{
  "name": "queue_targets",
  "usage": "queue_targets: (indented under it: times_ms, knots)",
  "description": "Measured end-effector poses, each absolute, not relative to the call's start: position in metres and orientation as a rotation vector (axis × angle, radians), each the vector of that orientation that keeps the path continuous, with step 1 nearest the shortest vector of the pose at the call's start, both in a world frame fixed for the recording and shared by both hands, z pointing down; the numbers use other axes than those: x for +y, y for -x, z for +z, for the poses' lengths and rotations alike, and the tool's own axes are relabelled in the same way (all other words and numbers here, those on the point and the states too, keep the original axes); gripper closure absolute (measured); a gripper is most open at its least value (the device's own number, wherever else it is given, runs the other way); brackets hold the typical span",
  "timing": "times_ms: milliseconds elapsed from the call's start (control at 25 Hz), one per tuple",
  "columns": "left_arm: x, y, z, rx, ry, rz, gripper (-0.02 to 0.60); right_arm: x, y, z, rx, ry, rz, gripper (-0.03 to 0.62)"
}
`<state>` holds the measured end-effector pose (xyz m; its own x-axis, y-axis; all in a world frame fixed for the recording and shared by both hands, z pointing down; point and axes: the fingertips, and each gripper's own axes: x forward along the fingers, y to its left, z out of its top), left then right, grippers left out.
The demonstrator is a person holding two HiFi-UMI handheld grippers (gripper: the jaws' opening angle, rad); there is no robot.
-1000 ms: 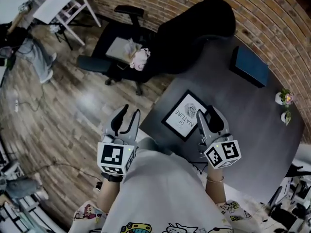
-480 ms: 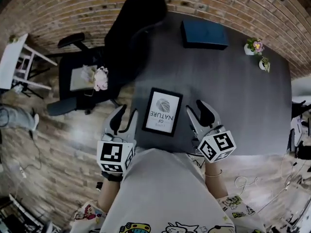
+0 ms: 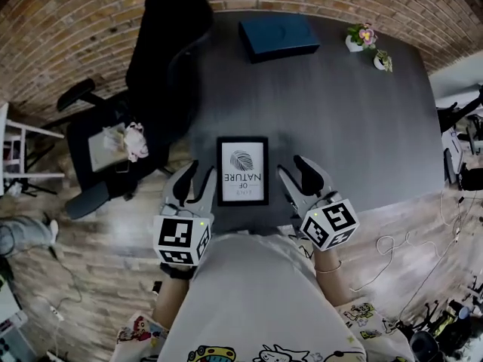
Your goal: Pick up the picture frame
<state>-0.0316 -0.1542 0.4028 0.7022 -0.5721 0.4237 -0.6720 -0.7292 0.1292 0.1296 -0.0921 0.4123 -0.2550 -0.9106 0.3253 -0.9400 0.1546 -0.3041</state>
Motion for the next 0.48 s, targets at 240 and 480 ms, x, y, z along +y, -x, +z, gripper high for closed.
queue_targets:
  times_ms: [240, 480]
  knots:
    - [-0.155, 0.03, 0.413, -0.921, -2.643, 0.539, 0.443, -0.083, -0.124, 0.42, -2.29, -1.9, 0.737, 0.398]
    - [-0.153, 0.025, 0.425, -0.892, -2.63, 0.567, 0.445, -0.08, -0.124, 0.429, -2.264, -1.909, 0.781, 0.398]
